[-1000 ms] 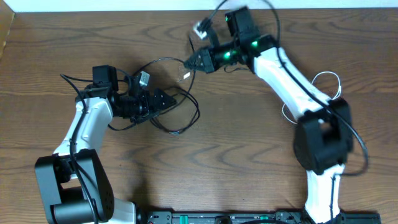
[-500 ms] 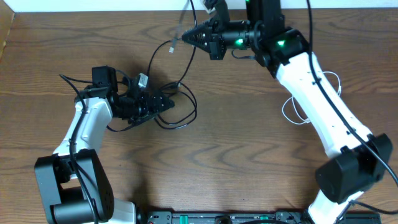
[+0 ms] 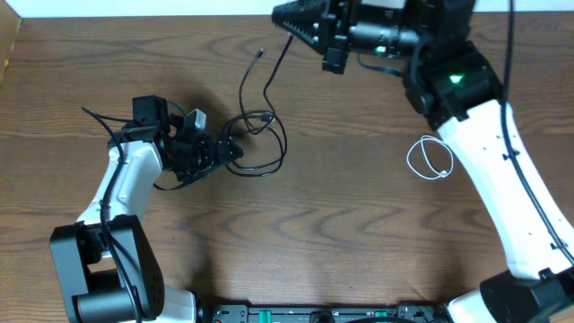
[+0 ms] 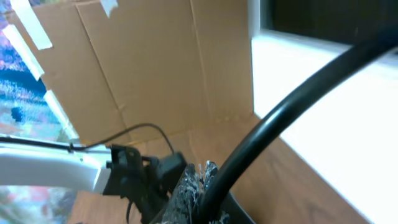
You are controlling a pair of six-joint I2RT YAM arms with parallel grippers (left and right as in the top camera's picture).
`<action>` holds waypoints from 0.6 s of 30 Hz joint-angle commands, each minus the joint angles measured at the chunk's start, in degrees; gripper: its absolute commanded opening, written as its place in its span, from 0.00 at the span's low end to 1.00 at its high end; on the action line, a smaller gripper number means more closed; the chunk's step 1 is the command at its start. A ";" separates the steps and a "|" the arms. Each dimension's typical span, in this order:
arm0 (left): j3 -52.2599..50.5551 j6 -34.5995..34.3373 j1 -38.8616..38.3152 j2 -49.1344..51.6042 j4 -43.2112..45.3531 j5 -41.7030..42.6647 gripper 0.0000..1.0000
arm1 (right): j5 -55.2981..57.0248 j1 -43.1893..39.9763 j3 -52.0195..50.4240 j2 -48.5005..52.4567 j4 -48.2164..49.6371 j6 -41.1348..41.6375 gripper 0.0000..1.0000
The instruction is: Untangle cables
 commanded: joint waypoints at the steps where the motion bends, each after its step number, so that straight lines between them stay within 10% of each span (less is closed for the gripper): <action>1: -1.90 -0.33 0.22 0.39 0.76 -1.46 0.93 | -0.46 -0.74 0.33 -2.54 1.29 1.33 0.01; 18: -7.63 -2.84 0.22 0.39 9.94 -1.49 0.93 | -16.76 -1.81 0.33 -6.23 14.21 1.40 0.01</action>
